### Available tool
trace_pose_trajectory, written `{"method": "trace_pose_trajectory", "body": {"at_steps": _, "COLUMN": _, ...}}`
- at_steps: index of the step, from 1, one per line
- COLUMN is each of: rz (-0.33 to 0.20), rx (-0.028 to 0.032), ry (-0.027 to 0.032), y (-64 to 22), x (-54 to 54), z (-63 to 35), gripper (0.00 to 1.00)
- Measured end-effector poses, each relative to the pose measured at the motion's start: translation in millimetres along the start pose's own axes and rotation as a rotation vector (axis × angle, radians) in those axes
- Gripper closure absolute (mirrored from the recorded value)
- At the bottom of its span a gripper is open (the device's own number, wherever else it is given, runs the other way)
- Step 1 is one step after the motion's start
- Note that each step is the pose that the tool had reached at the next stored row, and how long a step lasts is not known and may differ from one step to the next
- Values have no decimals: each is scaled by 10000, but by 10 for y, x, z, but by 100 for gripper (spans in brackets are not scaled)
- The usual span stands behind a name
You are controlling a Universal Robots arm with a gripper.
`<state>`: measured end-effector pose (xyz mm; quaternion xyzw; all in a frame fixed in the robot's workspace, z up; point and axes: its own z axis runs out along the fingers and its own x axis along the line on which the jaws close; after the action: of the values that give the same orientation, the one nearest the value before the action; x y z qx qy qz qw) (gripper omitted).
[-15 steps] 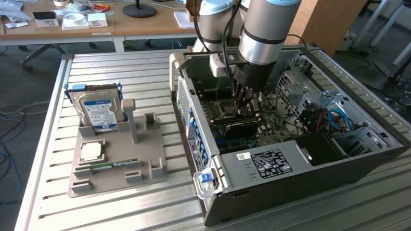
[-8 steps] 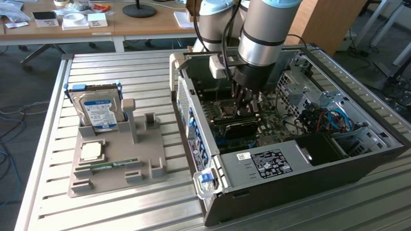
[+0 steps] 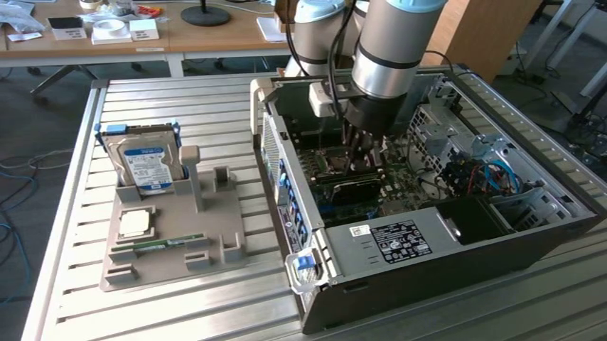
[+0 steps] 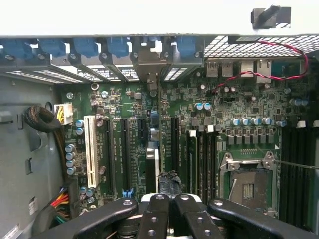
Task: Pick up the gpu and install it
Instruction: 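Press down on the gpu until it lock into place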
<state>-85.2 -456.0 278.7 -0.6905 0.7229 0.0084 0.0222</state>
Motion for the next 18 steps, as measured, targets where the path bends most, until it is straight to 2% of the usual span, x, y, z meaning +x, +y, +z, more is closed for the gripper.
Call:
{"method": "trace_pose_trajectory", "body": {"at_steps": 4, "rz": -25, "rx": -2, "ry": 0, "y": 3, "x": 2, "z": 49, "gripper": 89}}
{"method": "trace_pose_trajectory", "body": {"at_steps": 9, "rz": -29, "rx": -3, "ry": 1, "y": 3, "x": 2, "z": 53, "gripper": 89}}
{"method": "trace_pose_trajectory", "body": {"at_steps": 12, "rz": -29, "rx": -3, "ry": 0, "y": 4, "x": 4, "z": 101, "gripper": 89}}
{"method": "trace_pose_trajectory", "body": {"at_steps": 18, "rz": -28, "rx": -3, "ry": 1, "y": 4, "x": 20, "z": 104, "gripper": 89}}
